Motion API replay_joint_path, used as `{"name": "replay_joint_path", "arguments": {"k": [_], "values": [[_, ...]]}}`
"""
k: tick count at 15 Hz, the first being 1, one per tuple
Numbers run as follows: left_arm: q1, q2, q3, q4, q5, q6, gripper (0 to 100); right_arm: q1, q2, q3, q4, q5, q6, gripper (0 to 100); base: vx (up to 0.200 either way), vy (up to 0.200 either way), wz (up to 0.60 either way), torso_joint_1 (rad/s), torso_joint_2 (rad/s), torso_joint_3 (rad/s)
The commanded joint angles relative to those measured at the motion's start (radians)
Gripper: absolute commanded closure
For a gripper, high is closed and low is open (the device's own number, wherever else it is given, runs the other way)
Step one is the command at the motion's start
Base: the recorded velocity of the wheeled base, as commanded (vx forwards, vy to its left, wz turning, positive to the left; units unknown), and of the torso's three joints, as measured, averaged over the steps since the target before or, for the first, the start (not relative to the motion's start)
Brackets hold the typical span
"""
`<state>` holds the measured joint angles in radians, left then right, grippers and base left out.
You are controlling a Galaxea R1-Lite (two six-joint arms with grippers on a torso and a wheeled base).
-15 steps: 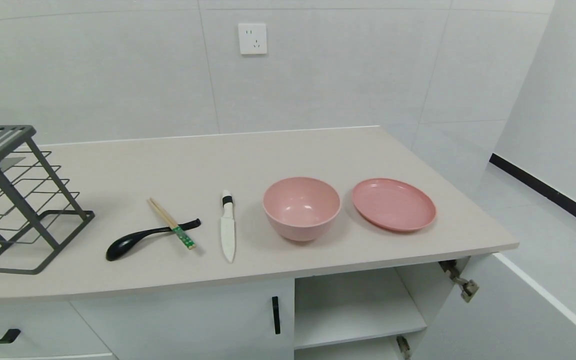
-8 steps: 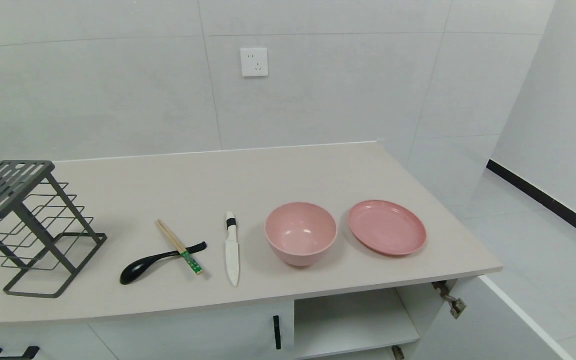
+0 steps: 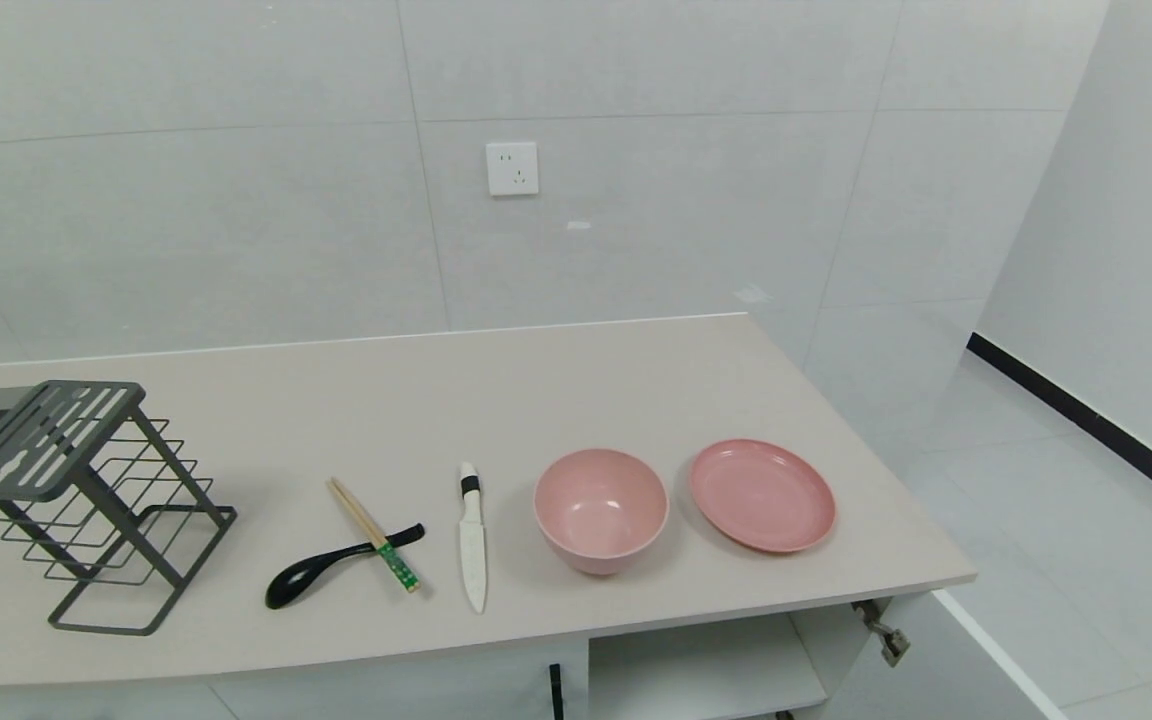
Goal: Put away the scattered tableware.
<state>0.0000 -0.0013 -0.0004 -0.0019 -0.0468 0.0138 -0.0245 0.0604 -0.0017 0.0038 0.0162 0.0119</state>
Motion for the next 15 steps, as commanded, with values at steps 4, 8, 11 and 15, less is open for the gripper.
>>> {"name": "replay_joint_path", "arguments": {"k": [4, 8, 11, 15], "values": [[0.0, 0.001, 0.0, 0.0, -0.001, 0.0, 0, 0.023, -0.047, 0.0, 0.001, 0.001, 0.002, 0, 0.0, 0.0, 0.0, 0.009, -0.02, -0.01], [0.0, 0.001, 0.0, 0.0, -0.001, 0.002, 0, 0.023, -0.047, 0.0, 0.001, 0.002, -0.003, 0, 0.0, 0.0, 0.0, 0.0, 0.0, 0.0], [0.0, 0.001, 0.0, 0.0, -0.001, 0.002, 0, 0.023, -0.047, 0.002, -0.07, -0.001, -0.009, 0, 0.0, 0.0, 0.0, 0.0, 0.0, 0.0], [0.0, 0.001, 0.0, 0.0, -0.002, 0.0, 0, 0.023, -0.047, -0.011, -0.251, 0.004, -0.046, 0, 0.0, 0.0, 0.0, 0.0, 0.0, 0.0]]}}
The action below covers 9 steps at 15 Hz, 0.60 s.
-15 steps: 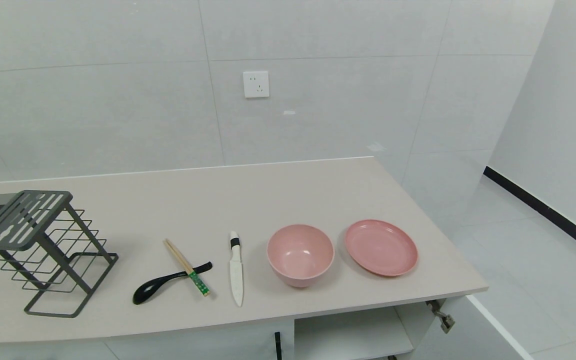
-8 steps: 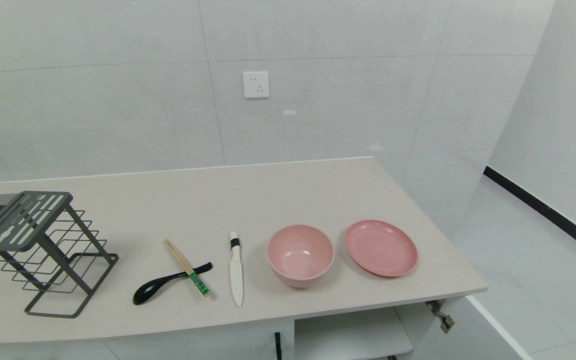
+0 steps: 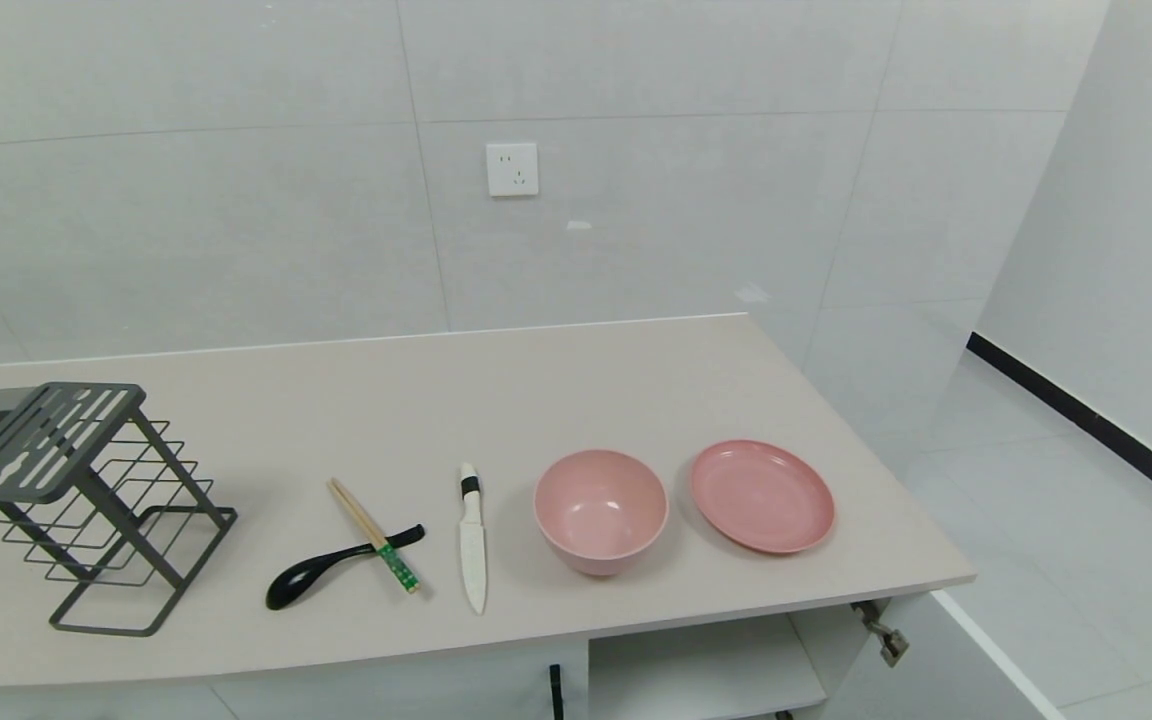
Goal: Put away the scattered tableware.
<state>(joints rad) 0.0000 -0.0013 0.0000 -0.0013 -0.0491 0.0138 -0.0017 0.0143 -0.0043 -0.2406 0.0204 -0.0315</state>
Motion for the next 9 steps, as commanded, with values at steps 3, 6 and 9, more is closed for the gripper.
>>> {"name": "replay_joint_path", "arguments": {"k": [3, 6, 9], "values": [[0.0, 0.001, 0.0, 0.0, -0.001, 0.0, 0, -0.047, 0.17, -0.152, 0.044, 0.127, -0.004, 0, 0.0, 0.0, 0.0, 0.0, 0.0, 0.0], [0.0, 0.001, 0.0, 0.0, -0.001, -0.002, 0, -0.046, 0.316, -0.157, 0.115, 0.271, -0.033, 0, 0.0, 0.0, 0.0, 0.0, 0.0, 0.0], [0.0, 0.001, 0.0, 0.0, -0.003, -0.002, 0, -0.043, 0.4, -0.152, 0.354, 0.518, -0.033, 0, 0.0, 0.0, 0.0, 0.0, 0.0, 0.0]]}}
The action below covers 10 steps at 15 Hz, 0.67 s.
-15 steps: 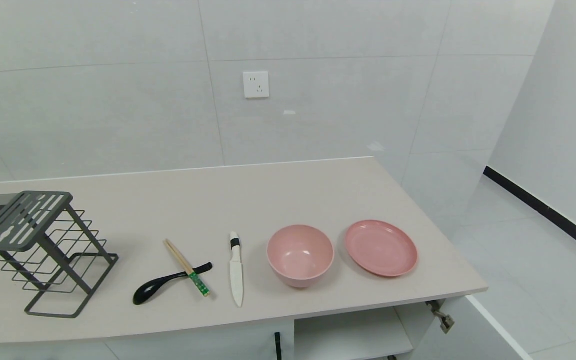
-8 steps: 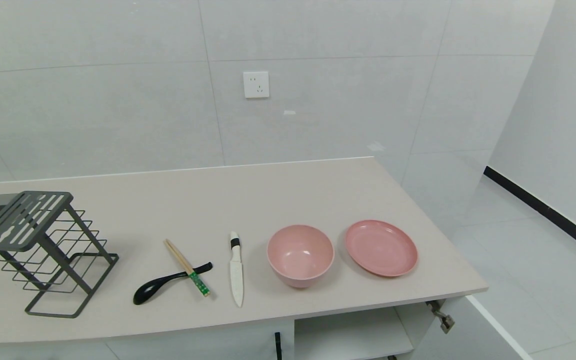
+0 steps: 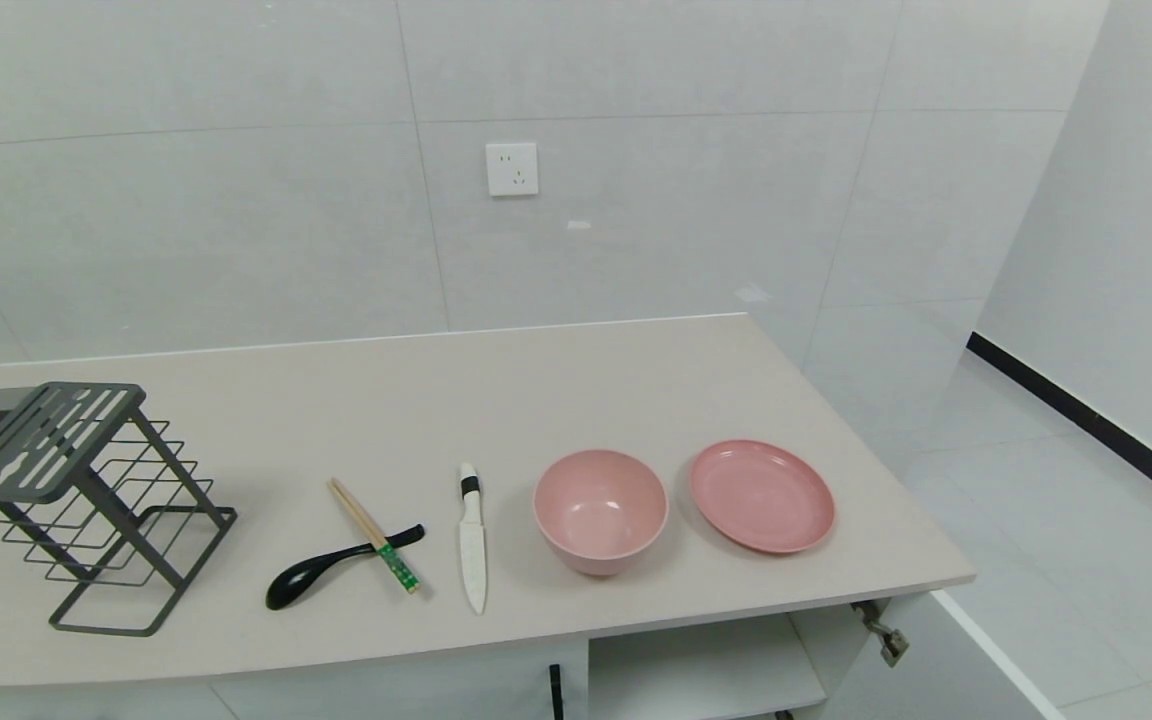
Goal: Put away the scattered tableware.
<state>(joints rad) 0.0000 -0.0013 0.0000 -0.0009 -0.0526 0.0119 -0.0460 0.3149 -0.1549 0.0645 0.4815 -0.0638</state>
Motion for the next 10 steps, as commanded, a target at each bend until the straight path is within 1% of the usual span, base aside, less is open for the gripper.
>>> {"name": "replay_joint_path", "arguments": {"k": [1, 3, 4, 7, 8, 9, 10], "values": [[0.0, 0.001, 0.0, -0.001, 0.0, 0.0, 0, 0.001, 0.151, 0.003, 0.06, 0.112, -0.001, 0, 0.0, 0.0, 0.0, 0.0, 0.0, 0.0], [0.0, 0.001, 0.0, -0.001, 0.0, 0.0, 0, 0.003, 0.237, 0.001, 0.057, 0.124, -0.001, 0, 0.0, 0.0, 0.0, 0.0, 0.0, 0.0], [0.0, 0.001, 0.0, -0.001, 0.0, 0.0, 0, 0.02, 0.294, 0.001, 0.043, 0.12, -0.004, 0, 0.0, 0.0, 0.0, 0.0, 0.0, 0.0], [0.0, 0.001, 0.0, -0.001, 0.0, 0.0, 0, 0.049, 0.357, 0.003, 0.04, 0.098, -0.017, 0, 0.0, 0.0, 0.0, 0.0, 0.0, 0.0], [0.0, 0.001, 0.0, -0.001, 0.0, 0.0, 0, 0.057, 0.365, 0.003, 0.041, 0.06, -0.027, 0, 0.0, 0.0, 0.0, 0.0, 0.0, 0.0], [0.0, 0.001, 0.0, -0.001, 0.0, 0.0, 0, 0.089, 0.394, 0.001, 0.041, -0.003, -0.034, 0, 0.0, 0.0, 0.0, 0.0, 0.0, 0.0], [0.0, 0.001, 0.0, -0.001, 0.0, 0.0, 0, 0.121, 0.424, -0.003, 0.04, -0.035, -0.034, 0, 0.0, 0.0, 0.0, 0.0, 0.0, 0.0]]}}
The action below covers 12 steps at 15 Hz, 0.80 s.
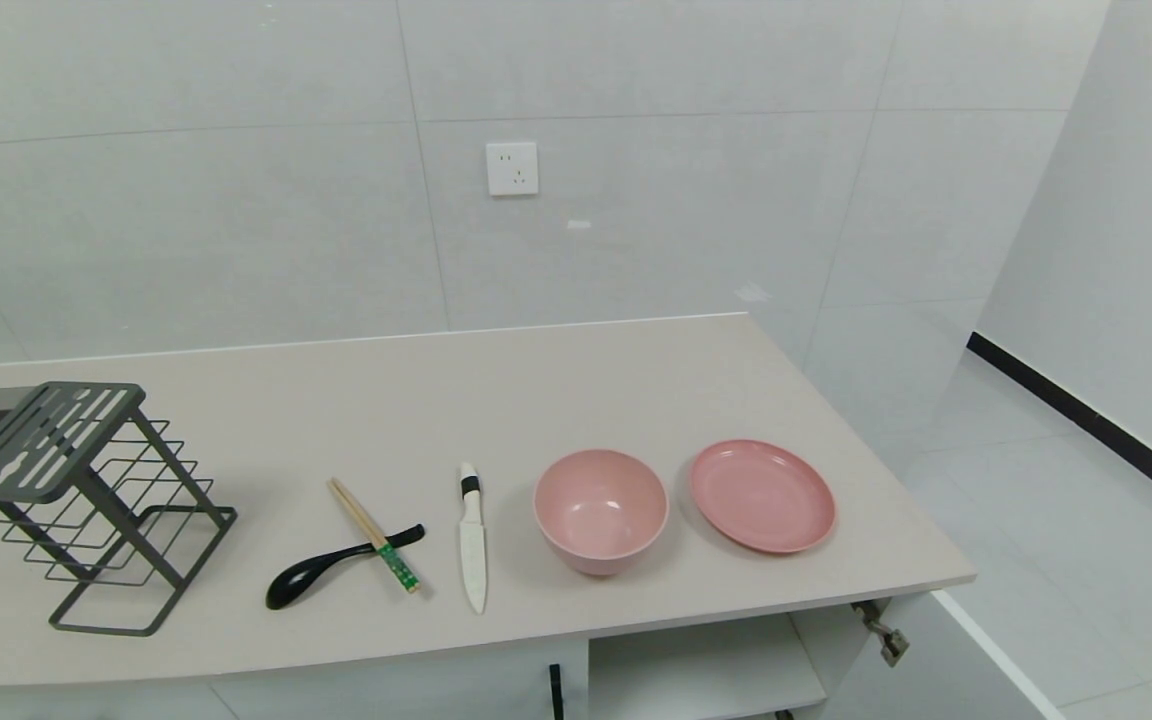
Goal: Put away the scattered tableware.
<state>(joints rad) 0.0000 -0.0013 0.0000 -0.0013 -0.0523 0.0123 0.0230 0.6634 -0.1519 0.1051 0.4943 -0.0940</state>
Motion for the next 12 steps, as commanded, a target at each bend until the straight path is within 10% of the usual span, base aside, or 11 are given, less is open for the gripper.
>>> {"name": "replay_joint_path", "arguments": {"k": [1, 7, 12], "values": [[0.0, 0.001, 0.0, 0.0, 0.0, 0.0, 0, 0.104, 0.145, -0.029, -0.012, -0.109, -0.004, 0, 0.0, 0.0, 0.0, 0.0, 0.0, 0.0], [0.0, 0.001, 0.0, 0.0, 0.0, -0.002, 0, 0.175, 0.49, 0.023, -0.427, -0.166, -0.003, 0, 0.0, 0.0, 0.0, 0.0, 0.0, 0.0], [0.0, 0.001, 0.0, 0.0, 0.0, 0.0, 0, 0.166, 0.532, 0.051, -0.45, -0.161, -0.001, 0, 0.0, 0.0, 0.0, 0.0, 0.0, 0.0]]}}
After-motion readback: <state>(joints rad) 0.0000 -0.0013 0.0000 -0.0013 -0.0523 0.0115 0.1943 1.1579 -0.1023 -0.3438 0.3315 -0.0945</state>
